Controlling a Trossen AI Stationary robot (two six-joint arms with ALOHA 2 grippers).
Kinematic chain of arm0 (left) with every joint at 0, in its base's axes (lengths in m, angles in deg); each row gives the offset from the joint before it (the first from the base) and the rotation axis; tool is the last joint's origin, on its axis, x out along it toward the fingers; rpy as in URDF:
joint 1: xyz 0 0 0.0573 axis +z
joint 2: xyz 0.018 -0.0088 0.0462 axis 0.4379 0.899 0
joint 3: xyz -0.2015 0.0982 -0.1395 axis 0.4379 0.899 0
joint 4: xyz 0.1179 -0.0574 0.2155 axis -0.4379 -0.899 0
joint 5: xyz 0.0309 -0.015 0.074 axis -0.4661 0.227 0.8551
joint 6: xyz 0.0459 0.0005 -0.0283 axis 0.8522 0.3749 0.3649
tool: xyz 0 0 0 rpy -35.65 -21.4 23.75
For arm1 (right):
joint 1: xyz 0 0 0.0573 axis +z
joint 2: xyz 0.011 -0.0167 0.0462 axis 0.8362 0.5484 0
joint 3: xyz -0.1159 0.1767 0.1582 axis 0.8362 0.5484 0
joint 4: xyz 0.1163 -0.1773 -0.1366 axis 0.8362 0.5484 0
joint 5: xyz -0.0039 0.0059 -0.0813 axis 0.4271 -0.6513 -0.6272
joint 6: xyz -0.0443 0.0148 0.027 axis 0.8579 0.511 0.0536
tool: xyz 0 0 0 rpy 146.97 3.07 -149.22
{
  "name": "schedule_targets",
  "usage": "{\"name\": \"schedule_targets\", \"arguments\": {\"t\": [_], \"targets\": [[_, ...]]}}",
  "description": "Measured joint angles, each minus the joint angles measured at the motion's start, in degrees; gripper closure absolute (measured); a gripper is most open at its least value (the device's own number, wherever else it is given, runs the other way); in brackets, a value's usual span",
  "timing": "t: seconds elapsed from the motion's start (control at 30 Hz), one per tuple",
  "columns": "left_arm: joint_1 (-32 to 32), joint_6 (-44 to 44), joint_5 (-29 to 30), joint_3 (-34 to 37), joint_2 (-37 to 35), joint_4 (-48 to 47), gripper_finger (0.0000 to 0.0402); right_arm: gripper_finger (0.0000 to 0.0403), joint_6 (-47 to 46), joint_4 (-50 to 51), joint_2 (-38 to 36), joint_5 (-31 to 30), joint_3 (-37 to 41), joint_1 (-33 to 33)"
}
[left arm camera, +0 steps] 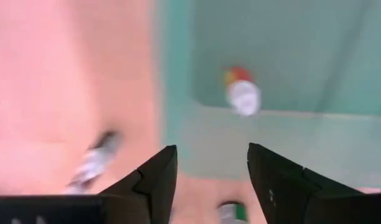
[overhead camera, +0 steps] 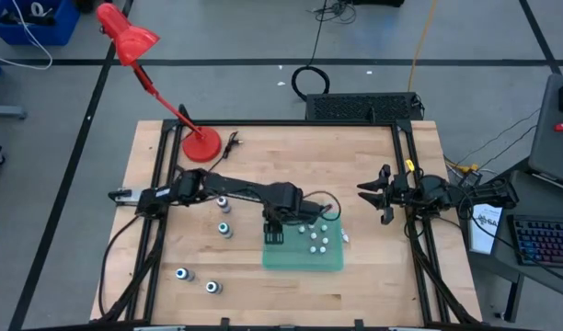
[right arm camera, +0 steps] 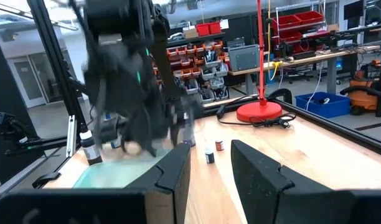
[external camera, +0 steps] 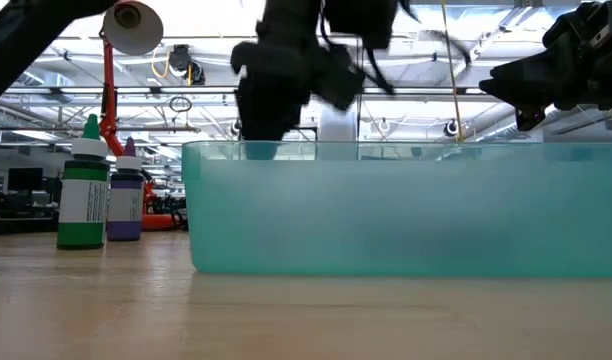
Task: Pick & Place food coloring
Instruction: Put the small orange food coloring bottle into the green bin
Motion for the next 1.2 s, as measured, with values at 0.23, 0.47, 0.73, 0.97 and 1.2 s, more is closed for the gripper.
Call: {"name": "schedule_targets", "arguments": {"t": [0.23,0.47,0.73,0.97,1.2], "targets": [[0.5,-1.6,12.1,4.5,-10.4,2.8,0.0202,0.0298,0.0,-0.1,0.2,0.0,0.0,0.0],[7.3,-6.9,10.9,24.3,-21.3,10.9,0.0202,0.0298,0.0,0.0,0.7,0.0,0.0,0.0],[19.6,-11.6,0.7,46.7,-32.2,35.2,0.0202,0.0298,0.0,0.0,0.8,0.0,0.0,0.0],[23.4,-16.2,3.1,53.0,-35.3,37.2,0.0202,0.0298,0.0,0.0,0.8,0.0,0.0,0.0],[22.1,-18.2,3.0,55.5,-35.3,37.6,0.0202,0.0298,0.0,0.0,0.8,0.0,0.0,0.0]]}}
